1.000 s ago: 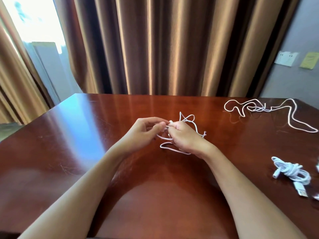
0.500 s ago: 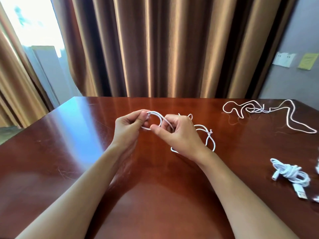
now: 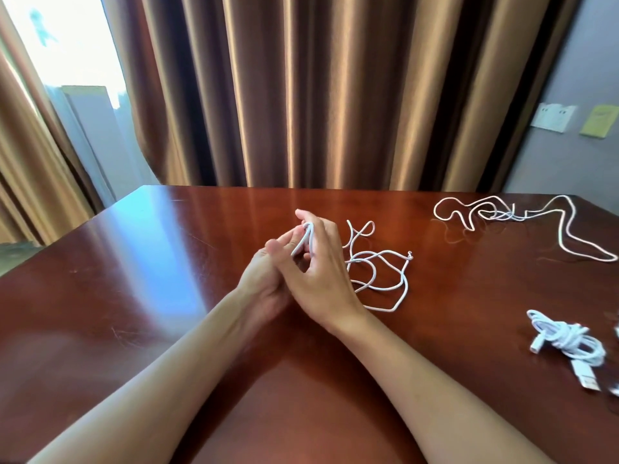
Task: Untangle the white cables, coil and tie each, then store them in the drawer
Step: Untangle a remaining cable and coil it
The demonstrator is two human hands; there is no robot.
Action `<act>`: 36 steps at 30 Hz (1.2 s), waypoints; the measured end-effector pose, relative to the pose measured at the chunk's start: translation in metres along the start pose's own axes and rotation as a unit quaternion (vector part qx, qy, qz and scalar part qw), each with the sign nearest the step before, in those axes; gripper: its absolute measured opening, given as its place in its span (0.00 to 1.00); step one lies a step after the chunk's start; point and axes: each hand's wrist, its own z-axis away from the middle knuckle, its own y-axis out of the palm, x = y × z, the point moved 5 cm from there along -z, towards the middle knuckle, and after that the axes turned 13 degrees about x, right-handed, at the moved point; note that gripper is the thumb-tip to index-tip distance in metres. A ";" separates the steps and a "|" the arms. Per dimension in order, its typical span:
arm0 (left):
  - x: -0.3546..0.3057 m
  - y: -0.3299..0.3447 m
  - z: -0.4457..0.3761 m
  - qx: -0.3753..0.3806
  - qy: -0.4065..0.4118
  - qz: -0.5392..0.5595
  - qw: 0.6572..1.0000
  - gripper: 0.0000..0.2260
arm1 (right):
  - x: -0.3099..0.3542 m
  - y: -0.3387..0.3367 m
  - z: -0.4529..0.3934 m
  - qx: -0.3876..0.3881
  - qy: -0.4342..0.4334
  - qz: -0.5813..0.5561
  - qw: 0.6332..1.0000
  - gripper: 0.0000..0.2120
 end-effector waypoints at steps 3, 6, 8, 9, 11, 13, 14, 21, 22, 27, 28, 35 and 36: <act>0.008 0.001 0.000 -0.031 -0.021 -0.007 0.999 0.07 | -0.001 -0.004 -0.001 -0.078 -0.004 0.021 0.997 0.26; 0.008 0.005 0.002 -0.040 -0.008 -0.039 0.998 0.08 | -0.002 -0.019 -0.003 -0.138 -0.022 -0.002 0.990 0.17; 0.004 0.008 0.002 -0.024 0.003 -0.080 0.996 0.11 | -0.004 -0.031 -0.007 -0.147 -0.004 -0.012 0.989 0.16; 0.001 0.009 0.002 -0.022 0.005 -0.105 0.994 0.11 | -0.005 -0.036 -0.008 -0.151 0.011 -0.018 0.988 0.17; -0.009 0.005 0.002 -0.052 0.030 -0.217 0.974 0.13 | -0.008 -0.046 -0.007 -0.160 0.045 -0.040 0.985 0.20; -0.027 0.006 0.006 -0.079 0.103 -0.355 0.926 0.15 | -0.008 -0.049 -0.007 -0.115 0.071 -0.076 0.988 0.25; -0.034 0.009 0.009 -0.063 0.143 -0.398 0.904 0.15 | -0.007 -0.047 -0.008 -0.067 0.084 -0.086 0.990 0.26; -0.032 0.017 0.011 0.083 0.173 -0.560 0.806 0.08 | -0.012 -0.029 -0.006 0.143 0.139 -0.004 0.980 0.08; -0.032 0.017 0.012 0.076 0.180 -0.558 0.806 0.07 | -0.012 -0.028 -0.004 0.156 0.147 -0.002 0.977 0.04; -0.032 0.011 0.010 0.006 0.184 -0.561 0.807 0.09 | -0.006 -0.021 -0.003 0.177 0.118 -0.014 0.977 0.07; -0.033 0.008 0.009 -0.017 0.176 -0.551 0.815 0.09 | -0.004 -0.021 -0.002 0.180 0.119 -0.032 0.976 0.09; -0.042 -0.013 0.008 -0.138 0.193 -0.484 0.843 0.14 | -0.008 -0.024 -0.004 0.129 0.128 -0.020 0.983 0.25; -0.043 -0.018 0.007 -0.154 0.195 -0.462 0.851 0.14 | -0.009 -0.025 -0.004 0.121 0.134 -0.020 0.983 0.28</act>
